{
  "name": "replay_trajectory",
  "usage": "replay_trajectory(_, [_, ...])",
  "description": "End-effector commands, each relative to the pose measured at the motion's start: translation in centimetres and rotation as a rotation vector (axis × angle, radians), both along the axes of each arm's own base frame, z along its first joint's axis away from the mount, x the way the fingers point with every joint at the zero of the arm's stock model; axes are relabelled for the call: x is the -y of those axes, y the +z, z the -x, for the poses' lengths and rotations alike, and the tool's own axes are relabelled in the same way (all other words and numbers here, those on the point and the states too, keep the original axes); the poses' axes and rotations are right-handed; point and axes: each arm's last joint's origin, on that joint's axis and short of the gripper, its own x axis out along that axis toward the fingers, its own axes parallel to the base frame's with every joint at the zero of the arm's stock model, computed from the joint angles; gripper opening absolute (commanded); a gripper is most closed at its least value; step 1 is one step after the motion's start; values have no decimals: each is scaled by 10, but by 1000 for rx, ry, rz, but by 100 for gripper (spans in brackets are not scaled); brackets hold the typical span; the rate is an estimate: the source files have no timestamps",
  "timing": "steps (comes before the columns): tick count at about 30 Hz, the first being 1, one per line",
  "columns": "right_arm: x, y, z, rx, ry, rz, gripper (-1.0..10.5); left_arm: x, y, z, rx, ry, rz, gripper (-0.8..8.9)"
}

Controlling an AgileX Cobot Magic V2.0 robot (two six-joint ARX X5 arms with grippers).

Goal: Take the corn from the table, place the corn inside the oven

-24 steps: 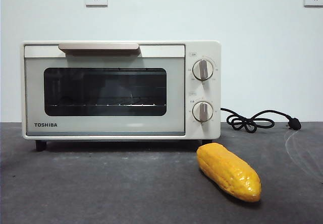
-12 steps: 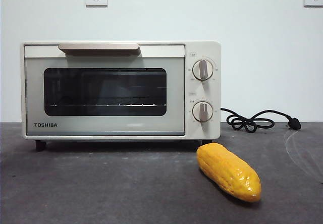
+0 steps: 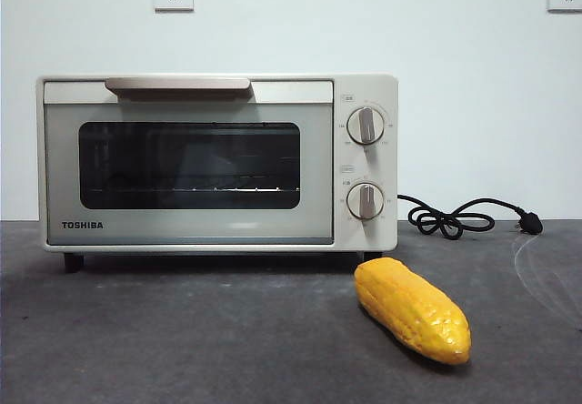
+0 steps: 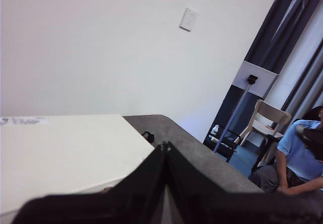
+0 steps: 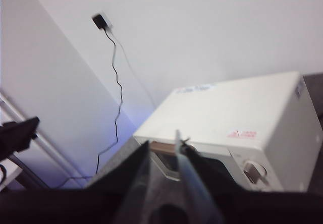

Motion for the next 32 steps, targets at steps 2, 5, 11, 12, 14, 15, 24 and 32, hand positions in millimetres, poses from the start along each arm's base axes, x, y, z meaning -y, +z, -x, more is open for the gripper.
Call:
replay_trajectory(2, [-2, 3, -6, -6, 27, 58, 199, 0, 8, 0, 9, -7, -3, -4])
replay_trajectory(5, [-6, -1, -13, -47, 64, 87, 205, 0, 11, 0, 17, -4, -3, -4])
replay_trajectory(11, [-22, -15, -31, -152, 101, 148, 483, 0, 12, 0, 18, -4, -3, -4])
replay_trajectory(12, [-27, -18, -34, -171, 107, 165, 483, 0, 12, 0, 18, -4, -3, -4])
replay_trajectory(14, [-36, -24, -39, -204, 108, 213, 483, 0, 12, 0, 17, -5, -3, -4])
replay_trajectory(15, [-42, -28, -42, -226, 101, 245, 483, 0, 12, 0, 17, -5, -2, -4])
replay_trajectory(24, [-110, -71, -61, -393, 127, 545, 482, 0, 11, 0, 13, -5, -3, -4])
replay_trajectory(32, [-156, -119, -79, -505, 119, 774, 481, 0, 8, 0, -24, -5, -6, -4])
